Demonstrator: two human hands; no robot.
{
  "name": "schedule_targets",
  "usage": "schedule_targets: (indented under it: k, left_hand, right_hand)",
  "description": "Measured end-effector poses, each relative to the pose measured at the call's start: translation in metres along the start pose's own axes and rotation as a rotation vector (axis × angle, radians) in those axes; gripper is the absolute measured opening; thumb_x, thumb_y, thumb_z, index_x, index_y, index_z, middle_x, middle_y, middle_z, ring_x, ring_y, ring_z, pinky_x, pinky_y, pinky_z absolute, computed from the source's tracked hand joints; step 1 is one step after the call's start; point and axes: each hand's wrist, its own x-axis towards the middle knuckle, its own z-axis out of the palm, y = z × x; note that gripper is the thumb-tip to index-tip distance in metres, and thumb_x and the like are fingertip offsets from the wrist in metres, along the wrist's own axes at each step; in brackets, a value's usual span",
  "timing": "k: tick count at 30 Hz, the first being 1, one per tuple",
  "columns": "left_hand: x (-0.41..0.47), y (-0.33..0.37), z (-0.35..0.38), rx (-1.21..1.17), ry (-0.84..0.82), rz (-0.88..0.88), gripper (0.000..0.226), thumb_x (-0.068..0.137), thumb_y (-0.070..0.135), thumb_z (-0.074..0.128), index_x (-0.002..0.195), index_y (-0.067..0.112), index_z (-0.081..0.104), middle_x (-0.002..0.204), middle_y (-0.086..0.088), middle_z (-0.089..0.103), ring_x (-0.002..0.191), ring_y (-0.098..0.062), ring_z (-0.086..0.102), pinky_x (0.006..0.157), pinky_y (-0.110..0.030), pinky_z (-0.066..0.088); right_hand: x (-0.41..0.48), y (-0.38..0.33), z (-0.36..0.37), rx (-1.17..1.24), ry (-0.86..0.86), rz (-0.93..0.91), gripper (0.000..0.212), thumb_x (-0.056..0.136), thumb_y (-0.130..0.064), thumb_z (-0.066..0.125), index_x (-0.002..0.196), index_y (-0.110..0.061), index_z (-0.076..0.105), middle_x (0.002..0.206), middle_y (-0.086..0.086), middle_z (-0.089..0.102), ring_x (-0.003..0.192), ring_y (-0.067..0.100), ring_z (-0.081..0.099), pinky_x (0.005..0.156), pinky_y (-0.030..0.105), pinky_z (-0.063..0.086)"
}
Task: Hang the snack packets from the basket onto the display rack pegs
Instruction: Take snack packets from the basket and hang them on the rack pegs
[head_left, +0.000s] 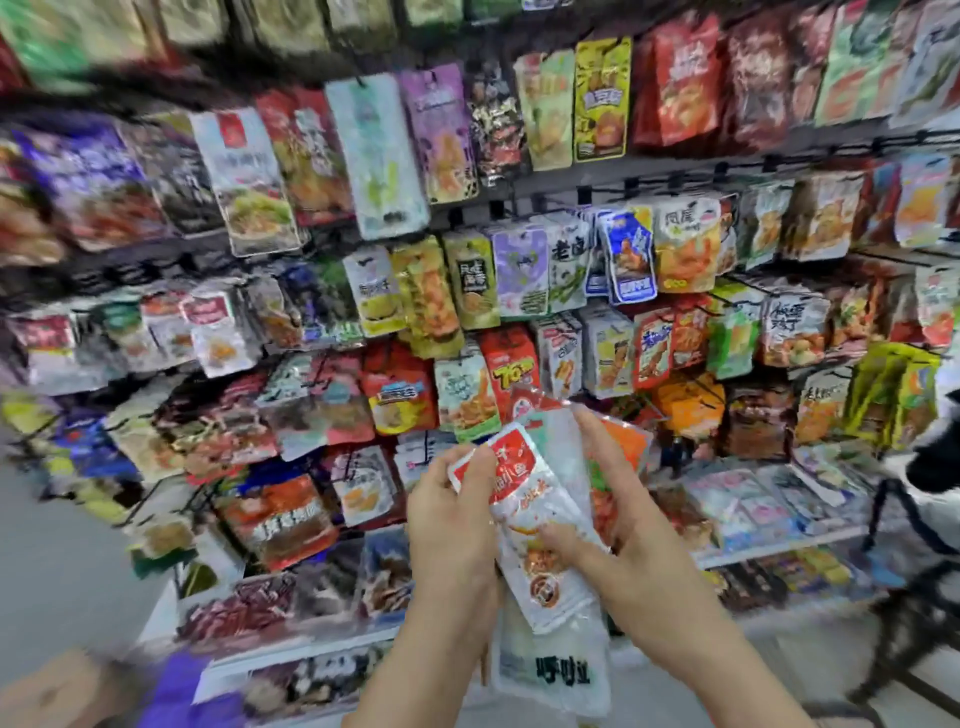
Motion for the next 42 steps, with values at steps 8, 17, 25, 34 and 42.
schedule_targets:
  k: [8, 17, 25, 34, 42]
  left_hand:
    - [0.055, 0.039, -0.114, -0.082, 0.009, 0.029, 0.010, 0.093, 0.020, 0.060, 0.086, 0.014, 0.066, 0.086, -0.018, 0.070, 0.076, -0.031, 0.064, 0.079, -0.052, 0.052]
    - [0.107, 0.048, -0.177, 0.163, 0.079, 0.251, 0.017, 0.076, 0.049, 0.063, 0.083, 0.033, 0.065, 0.093, -0.014, 0.068, 0.090, -0.041, 0.062, 0.082, -0.064, 0.049]
    - [0.188, 0.069, -0.207, 0.269, 0.083, 0.264, 0.016, 0.090, 0.021, 0.067, 0.080, 0.033, 0.072, 0.085, -0.001, 0.071, 0.086, -0.024, 0.064, 0.085, -0.051, 0.052]
    - [0.309, 0.120, -0.239, 0.138, 0.245, 0.244, 0.013, 0.082, 0.018, 0.074, 0.075, 0.029, 0.078, 0.090, -0.008, 0.075, 0.094, -0.029, 0.068, 0.092, -0.056, 0.051]
    - [0.392, 0.138, -0.268, 0.174, 0.309, 0.242, 0.006, 0.084, 0.017, 0.074, 0.089, 0.014, 0.075, 0.093, -0.005, 0.075, 0.096, -0.023, 0.069, 0.091, -0.041, 0.055]
  right_hand:
    - [0.058, 0.017, 0.117, 0.195, -0.087, 0.143, 0.035, 0.089, -0.026, 0.058, 0.112, -0.050, 0.068, 0.119, -0.041, 0.057, 0.112, -0.026, 0.046, 0.089, 0.007, 0.047]
    - [0.116, 0.015, 0.191, 0.141, -0.181, 0.262, 0.013, 0.077, -0.036, 0.068, 0.084, -0.045, 0.063, 0.087, -0.036, 0.065, 0.074, -0.028, 0.054, 0.063, 0.001, 0.044]
    - [0.187, 0.034, 0.223, -0.165, -0.263, 0.183, 0.013, 0.082, -0.032, 0.075, 0.070, -0.030, 0.078, 0.075, -0.022, 0.073, 0.076, -0.008, 0.065, 0.061, 0.003, 0.043]
    - [0.300, 0.056, 0.275, -0.215, -0.242, 0.087, 0.023, 0.086, -0.038, 0.071, 0.080, -0.018, 0.080, 0.079, -0.009, 0.076, 0.078, -0.004, 0.067, 0.074, 0.023, 0.049]
    - [0.368, 0.076, 0.332, -0.278, -0.147, 0.111, 0.049, 0.090, -0.037, 0.066, 0.048, -0.012, 0.060, 0.041, -0.002, 0.046, 0.046, 0.020, 0.045, 0.064, 0.027, 0.045]
